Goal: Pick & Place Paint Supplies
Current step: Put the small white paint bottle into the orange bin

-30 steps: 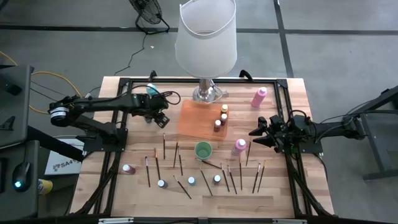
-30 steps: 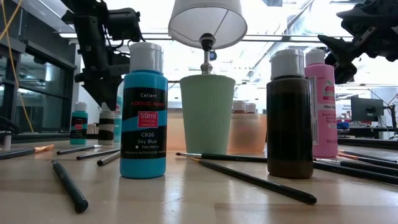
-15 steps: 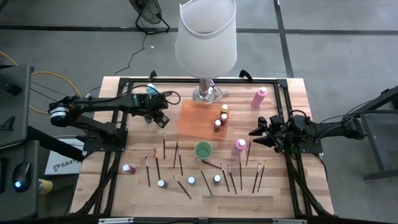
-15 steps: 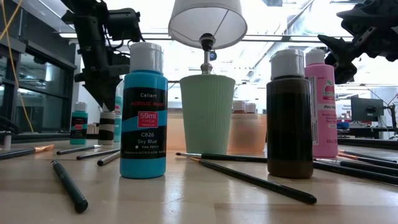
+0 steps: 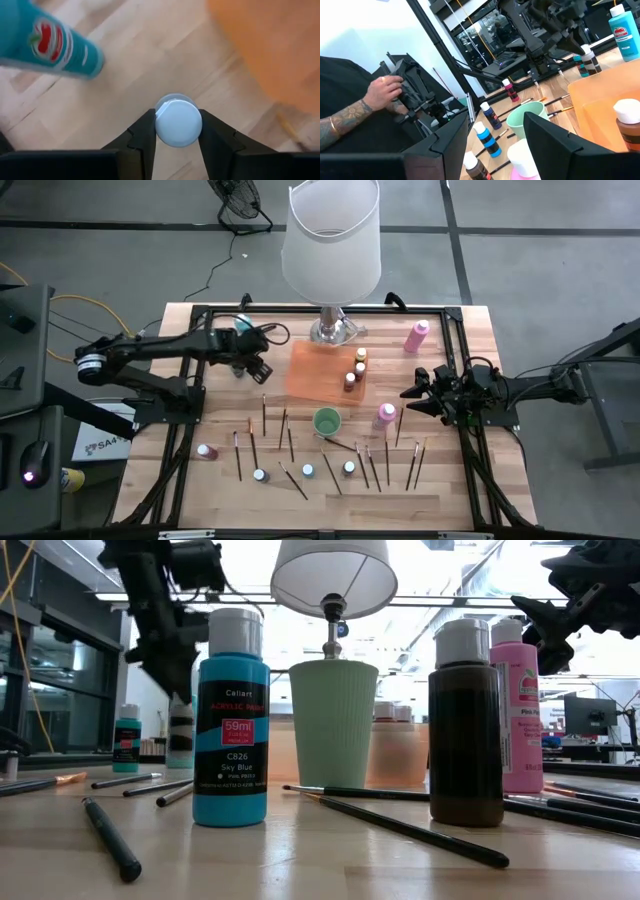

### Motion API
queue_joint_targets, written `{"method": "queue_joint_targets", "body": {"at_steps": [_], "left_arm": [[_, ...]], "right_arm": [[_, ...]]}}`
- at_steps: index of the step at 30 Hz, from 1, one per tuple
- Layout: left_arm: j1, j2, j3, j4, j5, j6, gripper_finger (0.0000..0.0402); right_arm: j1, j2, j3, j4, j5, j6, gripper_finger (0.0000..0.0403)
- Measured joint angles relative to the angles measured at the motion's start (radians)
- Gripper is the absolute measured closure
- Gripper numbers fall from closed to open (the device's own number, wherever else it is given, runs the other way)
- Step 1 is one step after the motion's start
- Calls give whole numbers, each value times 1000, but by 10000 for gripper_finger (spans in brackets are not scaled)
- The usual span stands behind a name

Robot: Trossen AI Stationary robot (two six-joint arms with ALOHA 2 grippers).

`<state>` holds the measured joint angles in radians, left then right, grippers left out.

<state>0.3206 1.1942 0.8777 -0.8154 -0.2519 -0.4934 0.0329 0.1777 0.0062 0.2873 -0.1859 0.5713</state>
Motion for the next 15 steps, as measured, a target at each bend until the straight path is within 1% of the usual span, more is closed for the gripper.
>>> {"method": "queue_joint_targets", "body": {"at_steps": [6, 10, 13, 15], "left_arm": [[0, -29, 81, 4, 45, 74, 286], [0, -29, 147, 21, 115, 174, 285], [-11, -6, 189, 62, 159, 225, 284], [-22, 22, 214, 75, 165, 238, 284]], "right_arm": [[0, 0, 0, 0, 0, 0, 215], [0, 0, 0, 0, 0, 0, 215], [0, 0, 0, 0, 0, 0, 215], [0, 0, 0, 0, 0, 0, 215]]}}
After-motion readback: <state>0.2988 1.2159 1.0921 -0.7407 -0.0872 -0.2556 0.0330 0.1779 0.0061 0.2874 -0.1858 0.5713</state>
